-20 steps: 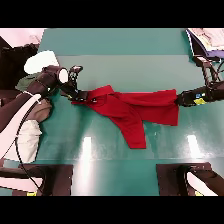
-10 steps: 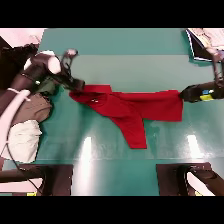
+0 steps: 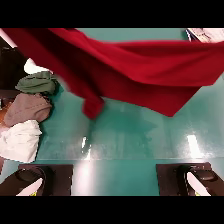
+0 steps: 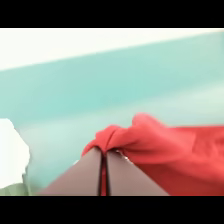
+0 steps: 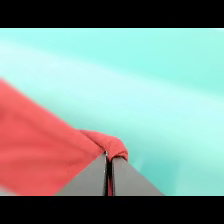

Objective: Fold the shirts.

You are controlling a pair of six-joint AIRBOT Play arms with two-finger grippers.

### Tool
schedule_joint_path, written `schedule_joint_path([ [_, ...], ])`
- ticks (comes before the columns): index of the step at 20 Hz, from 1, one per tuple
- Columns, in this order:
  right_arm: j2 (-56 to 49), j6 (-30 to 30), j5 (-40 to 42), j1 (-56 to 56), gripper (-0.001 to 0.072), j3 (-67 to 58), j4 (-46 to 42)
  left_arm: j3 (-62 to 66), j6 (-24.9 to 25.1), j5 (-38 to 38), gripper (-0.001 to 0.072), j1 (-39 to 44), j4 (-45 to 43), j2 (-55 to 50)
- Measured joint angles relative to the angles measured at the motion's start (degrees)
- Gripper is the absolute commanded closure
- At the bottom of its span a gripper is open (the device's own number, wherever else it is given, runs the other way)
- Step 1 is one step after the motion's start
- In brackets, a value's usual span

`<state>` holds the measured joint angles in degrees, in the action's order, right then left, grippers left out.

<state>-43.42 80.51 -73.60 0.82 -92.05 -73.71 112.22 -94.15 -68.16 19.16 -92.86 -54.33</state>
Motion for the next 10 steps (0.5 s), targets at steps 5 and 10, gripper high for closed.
schedule_joint_path([
  [5,-1.44,2.78,-3.87,0.0,0.0696,-11.1,-3.69,4.42,0.28,1.75,0.0685,0.0,6.21,6.1],
  [10,-10.03,6.51,-13.86,0.0,0.0696,-19.54,-5.35,5.01,2.78,2.64,0.0686,0.0,10.08,4.66],
])
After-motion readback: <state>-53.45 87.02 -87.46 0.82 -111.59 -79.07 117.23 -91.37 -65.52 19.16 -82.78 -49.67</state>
